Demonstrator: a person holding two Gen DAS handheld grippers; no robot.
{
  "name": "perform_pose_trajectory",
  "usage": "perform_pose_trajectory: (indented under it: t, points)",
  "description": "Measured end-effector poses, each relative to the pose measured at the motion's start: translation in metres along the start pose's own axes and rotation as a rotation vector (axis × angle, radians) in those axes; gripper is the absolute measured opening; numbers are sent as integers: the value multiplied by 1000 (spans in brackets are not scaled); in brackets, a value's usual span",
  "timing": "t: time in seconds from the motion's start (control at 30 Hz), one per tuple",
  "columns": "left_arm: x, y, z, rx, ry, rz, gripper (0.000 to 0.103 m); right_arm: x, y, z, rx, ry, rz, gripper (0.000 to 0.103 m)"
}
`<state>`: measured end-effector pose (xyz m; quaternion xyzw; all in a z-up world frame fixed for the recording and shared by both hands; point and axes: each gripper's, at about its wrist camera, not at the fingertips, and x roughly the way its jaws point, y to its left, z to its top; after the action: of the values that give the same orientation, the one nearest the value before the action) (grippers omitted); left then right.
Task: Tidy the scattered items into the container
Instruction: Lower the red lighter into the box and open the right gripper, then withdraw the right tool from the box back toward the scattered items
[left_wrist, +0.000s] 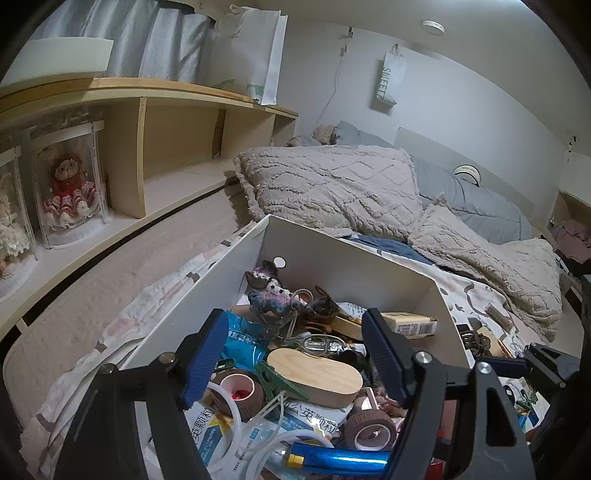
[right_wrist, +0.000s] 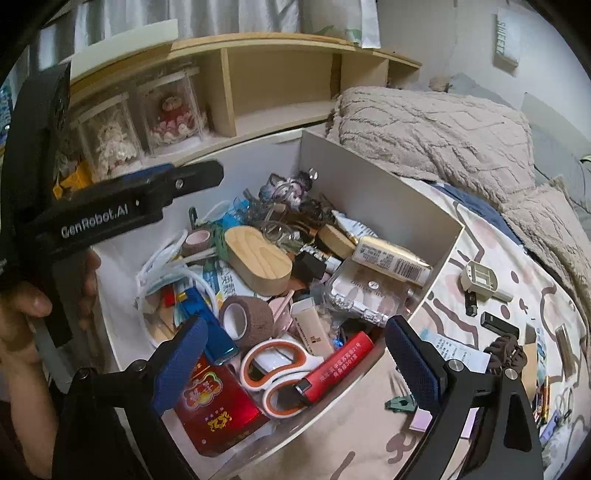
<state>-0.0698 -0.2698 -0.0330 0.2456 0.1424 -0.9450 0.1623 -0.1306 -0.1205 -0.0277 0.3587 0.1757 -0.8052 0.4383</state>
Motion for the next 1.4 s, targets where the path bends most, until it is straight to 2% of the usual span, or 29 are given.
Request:
perform_pose_trajectory:
  t: [0.07, 0.17, 0.27, 0.33, 0.43, 0.5, 0.6, 0.97, 1.2, 1.4]
  points:
    - [-1, 0, 0, 2, 1, -2, 76, -2, -2, 0, 15, -17, 5, 97]
    - [-2, -1, 1, 6, -5, -3, 83, -5, -3, 1, 33, -45, 9, 97]
    - [-3, -2, 1, 11, -9, -6, 84, -9, -5, 1, 52, -71, 6, 98]
    - [-3, -3, 2, 13, -9, -7, 84, -12, -7, 1, 71, -92, -2, 103]
    - [-3, -4, 2, 17, -8, -2, 86, -15, -11, 1, 99, -115, -9, 103]
    - [-3, -4, 2, 19, -8, 6, 97, -16, -14, 0, 121, -127, -12, 103]
    - [-4, -5, 2, 19, -14, 8, 101, -19, -18, -1, 147, -148, -15, 103]
    - [-9, -11, 2, 20, -47, 3, 103, -34, -32, -8, 212, -202, -55, 103]
    - [-12, -24, 0, 63, -55, 5, 103, -47, -46, -21, 279, -222, -107, 103]
    - [-15, -39, -2, 86, -53, -26, 103, -59, -65, -37, 344, -227, -151, 103]
